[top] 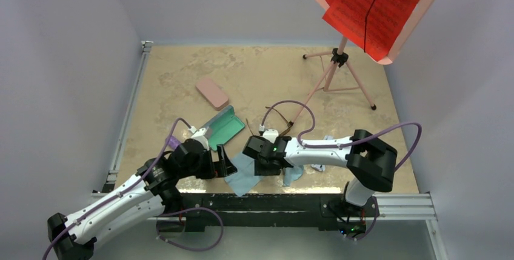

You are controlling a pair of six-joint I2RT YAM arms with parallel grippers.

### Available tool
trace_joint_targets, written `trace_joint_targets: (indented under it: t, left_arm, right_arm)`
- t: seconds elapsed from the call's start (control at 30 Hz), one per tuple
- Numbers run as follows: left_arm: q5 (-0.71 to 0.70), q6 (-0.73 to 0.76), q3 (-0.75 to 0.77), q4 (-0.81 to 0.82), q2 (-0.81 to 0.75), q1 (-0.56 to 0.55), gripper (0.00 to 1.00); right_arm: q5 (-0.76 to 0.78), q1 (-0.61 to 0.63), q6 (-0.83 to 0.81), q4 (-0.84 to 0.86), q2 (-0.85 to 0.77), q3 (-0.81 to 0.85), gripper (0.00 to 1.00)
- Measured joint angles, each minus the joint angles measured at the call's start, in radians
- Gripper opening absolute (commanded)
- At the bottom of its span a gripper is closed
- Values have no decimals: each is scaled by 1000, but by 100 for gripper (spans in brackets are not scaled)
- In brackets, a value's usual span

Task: Organize the sunglasses
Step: Pick up the glasses cleaning cloth from the center of the board.

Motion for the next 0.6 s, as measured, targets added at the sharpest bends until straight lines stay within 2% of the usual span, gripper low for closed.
trace_joint_targets:
  t: [0.27, 0.53, 0.6]
  left_arm:
    - [1, 0, -1, 16, 10, 0, 100]
    - [1, 0, -1, 21, 27, 0, 100]
    - [1, 0, -1, 21, 26, 0, 100]
  right_arm:
    - [8, -38, -6, 6, 0, -24, 37]
    - [21, -38, -11, -1, 34, 4, 25]
    - [24, -38, -11, -2, 37, 8, 17]
